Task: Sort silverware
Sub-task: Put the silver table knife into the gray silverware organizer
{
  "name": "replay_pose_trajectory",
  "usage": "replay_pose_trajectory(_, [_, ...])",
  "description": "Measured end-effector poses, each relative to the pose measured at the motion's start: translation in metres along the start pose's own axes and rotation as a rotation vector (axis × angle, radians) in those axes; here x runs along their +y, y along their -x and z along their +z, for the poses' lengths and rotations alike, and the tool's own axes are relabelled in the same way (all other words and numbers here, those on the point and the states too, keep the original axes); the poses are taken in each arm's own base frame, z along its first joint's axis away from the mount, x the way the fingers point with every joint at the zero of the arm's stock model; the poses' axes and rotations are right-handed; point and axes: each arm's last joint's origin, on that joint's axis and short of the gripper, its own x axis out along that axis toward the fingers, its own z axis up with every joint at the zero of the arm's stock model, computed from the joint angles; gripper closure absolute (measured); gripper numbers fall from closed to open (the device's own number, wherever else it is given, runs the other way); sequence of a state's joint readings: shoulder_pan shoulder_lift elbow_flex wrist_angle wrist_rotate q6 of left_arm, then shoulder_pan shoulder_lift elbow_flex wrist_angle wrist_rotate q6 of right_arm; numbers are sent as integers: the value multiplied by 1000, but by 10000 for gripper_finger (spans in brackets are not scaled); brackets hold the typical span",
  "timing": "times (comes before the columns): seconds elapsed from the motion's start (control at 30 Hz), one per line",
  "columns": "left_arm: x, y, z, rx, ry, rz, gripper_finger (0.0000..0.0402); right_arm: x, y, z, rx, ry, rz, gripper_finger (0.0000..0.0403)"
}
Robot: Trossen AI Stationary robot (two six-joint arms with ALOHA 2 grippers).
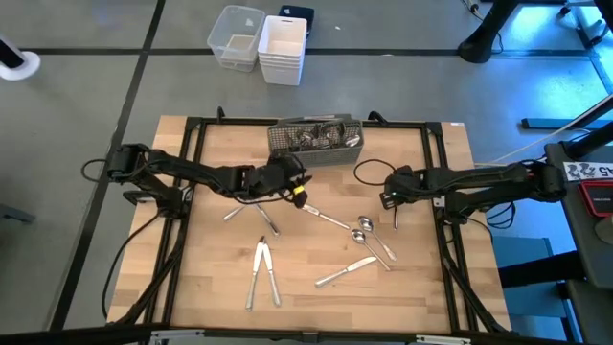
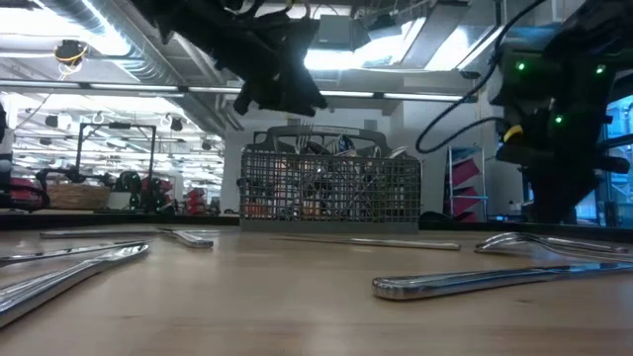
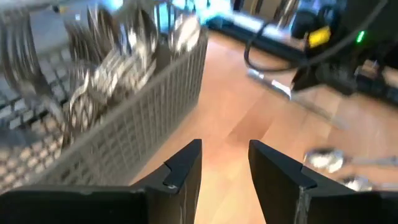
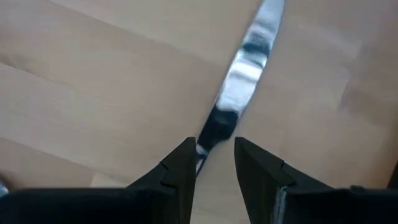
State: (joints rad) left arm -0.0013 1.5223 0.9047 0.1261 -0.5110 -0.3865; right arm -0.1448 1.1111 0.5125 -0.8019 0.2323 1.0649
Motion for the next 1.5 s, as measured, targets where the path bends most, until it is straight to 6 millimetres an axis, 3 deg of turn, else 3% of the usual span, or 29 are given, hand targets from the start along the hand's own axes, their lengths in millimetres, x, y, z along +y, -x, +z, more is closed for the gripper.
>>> replay_pose_trajectory(0.13, [-2, 2, -7, 53, -16, 8, 277, 3, -8, -2, 69, -43, -22, 292])
replay_pose_trajectory(0.4, [-2, 4, -13, 100, -37, 18, 277, 18, -18, 3, 38, -69, 44, 292])
replay_pose_trajectory(0.73, [-2, 4, -14, 106, -43, 21, 277, 16, -21, 2, 48, -105, 3, 292])
replay_pose_trajectory(1.03, [-1, 5, -16, 125, -55, 30, 277, 16, -38, -3, 64, -55, -86, 293])
replay_pose_trajectory(1.13, [-1, 5, -16, 126, -55, 31, 277, 17, -37, -2, 63, -38, -89, 310])
replay_pose_trajectory(1.33, [0, 5, -17, 138, -62, 37, 277, 22, -32, 3, 36, 44, -79, 382])
replay_pose_trajectory(1.5, [1, 5, -18, 144, -66, 41, 277, 24, -31, 5, 27, 75, -68, 378])
